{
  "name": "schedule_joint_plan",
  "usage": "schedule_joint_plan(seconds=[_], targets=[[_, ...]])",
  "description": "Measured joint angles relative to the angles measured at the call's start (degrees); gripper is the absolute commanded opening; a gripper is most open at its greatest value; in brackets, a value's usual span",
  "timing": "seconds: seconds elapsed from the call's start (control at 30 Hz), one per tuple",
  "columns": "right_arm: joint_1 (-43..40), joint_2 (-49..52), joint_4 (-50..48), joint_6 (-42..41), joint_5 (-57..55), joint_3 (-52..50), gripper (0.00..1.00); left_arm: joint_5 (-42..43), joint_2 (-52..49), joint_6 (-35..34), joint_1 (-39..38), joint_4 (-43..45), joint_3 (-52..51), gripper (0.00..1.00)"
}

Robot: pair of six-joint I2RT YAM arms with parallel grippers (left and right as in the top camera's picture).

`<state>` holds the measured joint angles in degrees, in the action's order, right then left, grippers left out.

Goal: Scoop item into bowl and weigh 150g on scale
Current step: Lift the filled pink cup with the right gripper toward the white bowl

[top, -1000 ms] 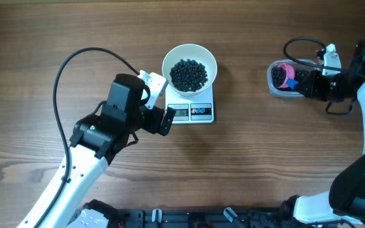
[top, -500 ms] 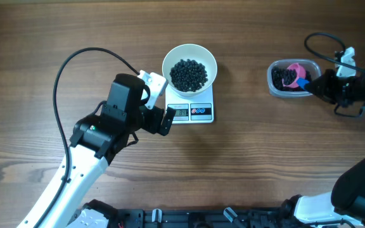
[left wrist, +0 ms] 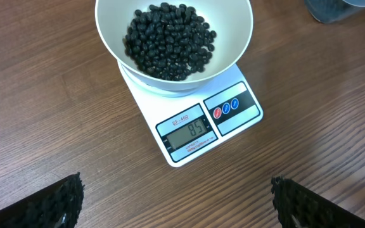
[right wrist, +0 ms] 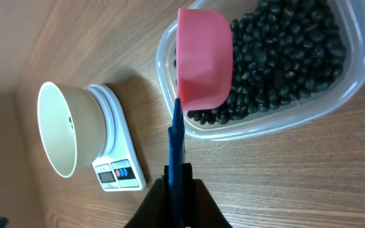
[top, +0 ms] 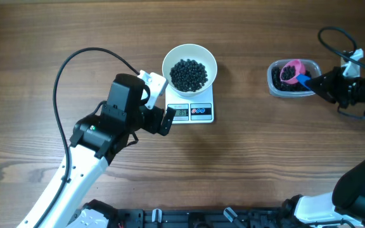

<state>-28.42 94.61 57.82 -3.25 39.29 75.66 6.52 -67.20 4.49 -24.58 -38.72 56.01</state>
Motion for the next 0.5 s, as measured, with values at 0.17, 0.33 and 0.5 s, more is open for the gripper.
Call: schedule_joint_plan(seconds=[0.17, 0.33, 0.5], targets=[[-2.3, 0.0, 0.0, -0.7, 2.4, 0.0, 0.04, 0.0, 0.0, 0.0, 0.0, 0.0, 0.0, 1.0], [-4.7, 0.0, -0.1, -0.9, 7.0, 0.0, 0.04, 0.0, 0.0, 0.0, 0.0, 0.0, 0.0, 1.0], [-5.0, 0.0, -0.6, -1.1, 11.9, 0.0, 0.04, 0.0, 0.0, 0.0, 0.0, 0.0, 0.0, 1.0]])
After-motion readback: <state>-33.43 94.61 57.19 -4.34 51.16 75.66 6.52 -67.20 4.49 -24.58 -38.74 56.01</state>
